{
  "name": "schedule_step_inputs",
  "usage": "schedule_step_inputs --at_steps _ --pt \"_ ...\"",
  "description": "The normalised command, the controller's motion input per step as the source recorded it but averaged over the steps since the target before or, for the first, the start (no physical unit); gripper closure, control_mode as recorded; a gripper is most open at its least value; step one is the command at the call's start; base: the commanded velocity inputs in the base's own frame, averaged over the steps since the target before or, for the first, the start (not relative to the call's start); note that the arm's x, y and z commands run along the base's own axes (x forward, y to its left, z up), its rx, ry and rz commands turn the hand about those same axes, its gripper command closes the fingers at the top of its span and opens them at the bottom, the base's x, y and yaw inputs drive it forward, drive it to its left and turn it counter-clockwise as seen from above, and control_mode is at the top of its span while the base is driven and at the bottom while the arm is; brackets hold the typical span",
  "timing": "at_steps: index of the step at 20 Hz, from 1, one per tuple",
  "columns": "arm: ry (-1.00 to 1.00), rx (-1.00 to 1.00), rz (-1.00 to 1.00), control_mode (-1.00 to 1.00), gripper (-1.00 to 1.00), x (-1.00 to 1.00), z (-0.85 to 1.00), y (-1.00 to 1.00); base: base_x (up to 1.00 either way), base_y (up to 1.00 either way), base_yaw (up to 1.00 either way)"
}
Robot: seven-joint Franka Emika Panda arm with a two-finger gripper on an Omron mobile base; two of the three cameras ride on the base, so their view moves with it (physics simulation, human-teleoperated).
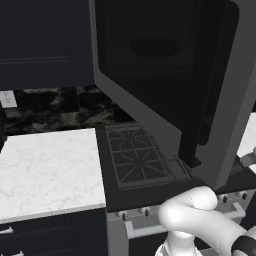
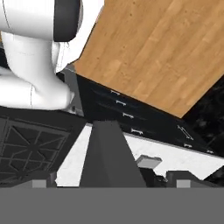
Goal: Open the microwave, place the bowl with waffle inside the microwave, then close the microwave door and turn it on.
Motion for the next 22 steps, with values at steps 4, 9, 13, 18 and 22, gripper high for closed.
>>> schedule_step_inputs --at_steps 4,9,13,18,22 --pt "-0.06 0.00 -0.10 -1.00 -1.00 -0.42 0.20 0.81 0.00 0.00 0.00" --pt "-0.23 -0.08 -0.18 -1.00 -1.00 0.03 0.05 0.73 0.00 0.00 0.00" --pt "-0.32 -0.09 -0.32 -1.00 -1.00 0.34 -0.03 0.79 0.00 0.00 0.00" --pt "-0.38 -0.04 -0.48 -1.00 -1.00 0.35 0.00 0.61 0.00 0.00 0.00" --pt "-0.30 -0.10 -0.44 -1.00 -1.00 0.71 0.00 0.43 0.00 0.00 0.00"
